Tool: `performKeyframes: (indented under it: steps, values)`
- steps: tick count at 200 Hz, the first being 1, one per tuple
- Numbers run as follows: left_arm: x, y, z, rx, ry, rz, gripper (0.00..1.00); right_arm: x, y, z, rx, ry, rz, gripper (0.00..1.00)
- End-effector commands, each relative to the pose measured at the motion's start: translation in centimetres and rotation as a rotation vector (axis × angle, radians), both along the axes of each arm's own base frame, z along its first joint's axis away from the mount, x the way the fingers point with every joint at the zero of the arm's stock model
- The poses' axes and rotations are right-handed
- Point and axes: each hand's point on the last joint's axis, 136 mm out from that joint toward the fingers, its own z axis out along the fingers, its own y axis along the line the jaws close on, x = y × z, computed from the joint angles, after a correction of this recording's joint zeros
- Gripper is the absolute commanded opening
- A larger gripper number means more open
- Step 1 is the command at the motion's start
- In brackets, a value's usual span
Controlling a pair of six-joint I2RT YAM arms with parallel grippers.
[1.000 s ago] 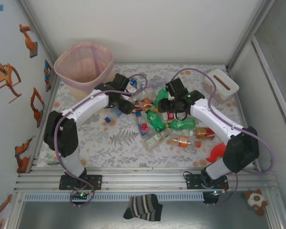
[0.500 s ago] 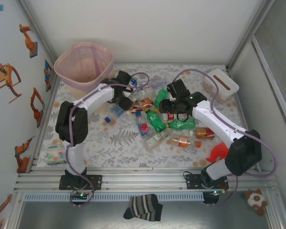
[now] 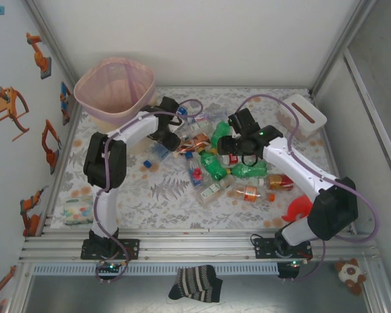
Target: Put the plastic bottles in the bin
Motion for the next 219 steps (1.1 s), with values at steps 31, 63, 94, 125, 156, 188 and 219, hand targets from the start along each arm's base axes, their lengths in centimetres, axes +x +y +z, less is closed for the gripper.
performKeyframes:
  steps: [31, 63, 94, 125, 156, 188, 219]
  values:
    - [-0.3, -0.3, -0.8, -0.014, 0.068, -0.004, 0.65, -0.4, -0.6, 0.5, -0.006, -0.008, -0.021, 0.64]
    - [-0.4, -0.3, -1.0, -0.012, 0.077, -0.001, 0.58, -0.4, -0.7, 0.7, -0.005, -0.012, -0.02, 0.64]
    - [-0.4, -0.3, -0.8, -0.015, 0.077, 0.003, 0.54, -0.5, -0.7, 0.8, -0.007, -0.017, -0.017, 0.64]
    - [-0.2, -0.3, 0.5, -0.025, 0.049, 0.007, 0.55, -0.4, -0.7, 1.0, -0.007, -0.024, -0.016, 0.64]
    - [-0.2, -0.4, 2.9, -0.049, 0.007, 0.01, 0.55, -0.5, -0.8, 0.9, -0.009, -0.026, -0.018, 0.64]
    - [-0.2, -0.7, 6.2, -0.1, -0.048, 0.025, 0.55, -0.5, -0.9, 0.7, -0.013, -0.024, -0.018, 0.64]
    - [-0.3, -1.6, 10.1, -0.2, -0.106, 0.032, 0.55, -0.3, -0.7, 0.6, -0.009, -0.026, -0.017, 0.64]
